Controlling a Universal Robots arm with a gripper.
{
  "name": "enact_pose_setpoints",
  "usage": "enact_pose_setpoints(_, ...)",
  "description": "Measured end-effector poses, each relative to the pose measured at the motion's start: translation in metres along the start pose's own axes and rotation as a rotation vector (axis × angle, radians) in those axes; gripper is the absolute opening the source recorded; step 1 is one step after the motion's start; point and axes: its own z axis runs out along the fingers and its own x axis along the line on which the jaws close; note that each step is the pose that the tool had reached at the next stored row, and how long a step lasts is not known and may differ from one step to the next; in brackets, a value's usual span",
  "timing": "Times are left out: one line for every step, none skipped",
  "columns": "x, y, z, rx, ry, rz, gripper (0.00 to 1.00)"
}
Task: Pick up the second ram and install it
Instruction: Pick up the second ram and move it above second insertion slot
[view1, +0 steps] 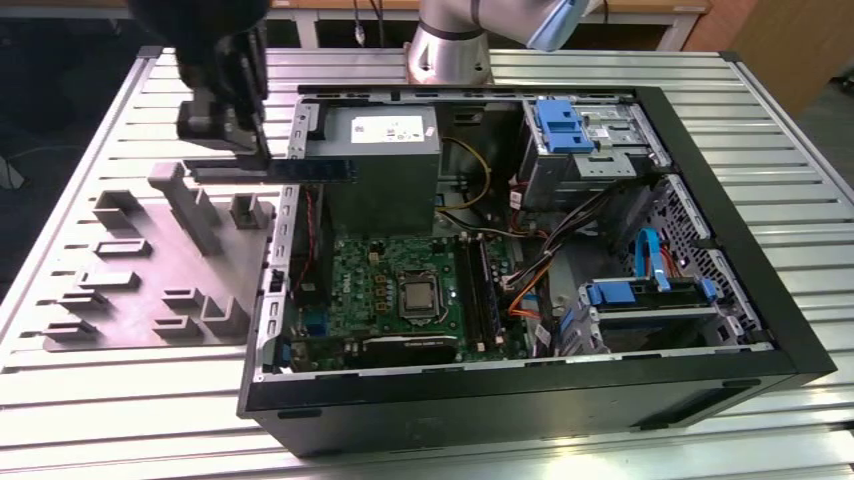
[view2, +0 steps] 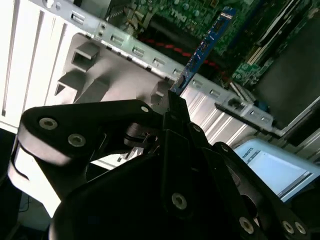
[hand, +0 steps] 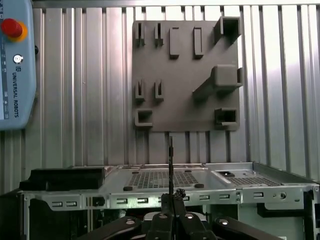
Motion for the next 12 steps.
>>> enact_pose_setpoints(-0.0002,-0.0045,-0.0001,0.0,-0.0001,0.0,0.11)
enact_pose_setpoints(-0.0004,-0.0092,-0.0004,0.0,0.0,0.0,0.11)
enact_pose_setpoints(-0.0006,-0.0138,-0.0006,-0.0001,0.0001,0.0,0.11)
enact_pose_setpoints(-0.0008,-0.0182,-0.0008,-0.0001,0.0001,0.0,0.11)
enact_pose_setpoints(-0.001,-0.0228,-0.0009,0.0,0.0,0.0,0.11)
enact_pose_setpoints(-0.0012,-0.0273,-0.001,0.0,-0.0001,0.0,0.11)
enact_pose_setpoints(-0.0014,-0.0318,-0.0012,0.0,-0.0001,0.0,0.11)
enact_pose_setpoints(-0.0016,-0.0363,-0.0014,0.0,0.0,0.0,0.11)
enact_pose_setpoints(-0.0018,-0.0408,-0.0016,0.0,0.0,0.0,0.11)
enact_pose_setpoints(-0.002,-0.0455,-0.0017,0.0,0.0,0.0,0.11)
enact_pose_setpoints(-0.0022,-0.0498,-0.002,-0.0001,0.0001,0.0,0.11)
enact_pose_setpoints(-0.0024,-0.0546,-0.0021,-0.0001,0.0,0.0,0.11)
